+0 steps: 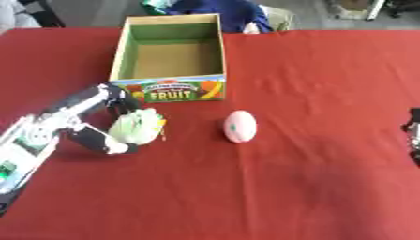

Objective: Pick up objects on the table and place them in the box.

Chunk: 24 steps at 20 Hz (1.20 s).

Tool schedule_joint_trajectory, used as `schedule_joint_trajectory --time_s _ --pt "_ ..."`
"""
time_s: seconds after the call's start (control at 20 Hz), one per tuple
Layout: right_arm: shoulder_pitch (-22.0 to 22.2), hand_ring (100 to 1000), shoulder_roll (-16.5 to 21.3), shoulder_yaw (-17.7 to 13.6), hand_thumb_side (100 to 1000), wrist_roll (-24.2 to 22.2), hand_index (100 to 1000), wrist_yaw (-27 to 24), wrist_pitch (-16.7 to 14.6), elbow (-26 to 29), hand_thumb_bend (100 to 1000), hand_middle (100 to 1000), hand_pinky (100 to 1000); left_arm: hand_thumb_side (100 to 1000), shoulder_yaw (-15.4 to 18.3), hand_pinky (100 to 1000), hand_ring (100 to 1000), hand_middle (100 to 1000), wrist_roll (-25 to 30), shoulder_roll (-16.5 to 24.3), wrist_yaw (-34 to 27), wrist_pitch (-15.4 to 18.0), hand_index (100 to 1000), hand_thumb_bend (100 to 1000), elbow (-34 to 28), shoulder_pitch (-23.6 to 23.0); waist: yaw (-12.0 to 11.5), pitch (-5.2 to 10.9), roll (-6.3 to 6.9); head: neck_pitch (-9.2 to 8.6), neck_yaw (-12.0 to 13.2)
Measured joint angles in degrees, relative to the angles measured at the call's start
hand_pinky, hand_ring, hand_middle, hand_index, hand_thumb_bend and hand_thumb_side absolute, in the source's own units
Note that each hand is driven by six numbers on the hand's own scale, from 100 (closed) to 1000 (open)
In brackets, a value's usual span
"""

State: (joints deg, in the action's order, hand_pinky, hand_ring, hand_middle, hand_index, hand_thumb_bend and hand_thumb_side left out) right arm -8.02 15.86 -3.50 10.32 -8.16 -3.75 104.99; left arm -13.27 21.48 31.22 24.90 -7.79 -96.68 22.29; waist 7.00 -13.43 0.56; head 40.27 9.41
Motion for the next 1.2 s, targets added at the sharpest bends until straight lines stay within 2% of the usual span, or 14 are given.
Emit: schedule_joint_trajectory --time_s 0.15,0.2,0.25,0.35,0.55,0.9,1.2 --pt "0.0 781 0.0 0.0 219 0.0 786 0.0 0.0 0.0 100 599 674 100 0.0 550 536 522 0.58 -0.03 0.66 0.38 653 473 0.2 0.0 0.0 0.0 0.0 0.0 0.0" --pt "0.0 781 0.0 0.0 219 0.0 786 0.0 0.0 0.0 100 599 674 100 0.0 548 532 517 0.79 -0.03 0.86 0.48 648 465 0.32 0.0 0.0 0.0 0.0 0.0 0.0" --pt "0.0 781 0.0 0.0 219 0.0 785 0.0 0.0 0.0 100 599 674 100 0.01 529 494 475 0.97 -0.04 0.98 0.56 604 409 0.38 0.0 0.0 0.0 -0.01 0.0 0.0" --pt "0.01 781 0.0 0.0 219 0.0 785 0.0 0.0 0.0 100 599 674 100 0.02 505 453 425 1.18 -0.07 1.33 0.71 558 373 0.41 0.0 0.0 0.01 -0.02 0.0 0.0" --pt "0.02 781 0.0 -0.01 218 0.0 785 0.0 0.0 0.0 100 599 674 100 0.07 477 393 350 0.83 -0.48 1.41 0.66 497 353 0.41 -0.02 -0.02 0.01 -0.09 0.0 -0.02" --pt "0.05 781 0.0 -0.02 218 0.02 785 0.0 -0.01 0.0 100 598 674 100 0.84 451 350 299 -0.33 -0.45 1.39 0.54 454 314 -1.17 0.0 -0.05 0.01 -0.13 0.0 -0.16" --pt "0.28 781 0.0 -0.03 218 0.05 785 0.0 -0.01 0.0 100 598 674 100 2.21 428 312 255 -4.08 0.14 2.53 0.52 413 291 -4.26 0.95 -0.08 0.01 -0.11 0.0 -0.36"
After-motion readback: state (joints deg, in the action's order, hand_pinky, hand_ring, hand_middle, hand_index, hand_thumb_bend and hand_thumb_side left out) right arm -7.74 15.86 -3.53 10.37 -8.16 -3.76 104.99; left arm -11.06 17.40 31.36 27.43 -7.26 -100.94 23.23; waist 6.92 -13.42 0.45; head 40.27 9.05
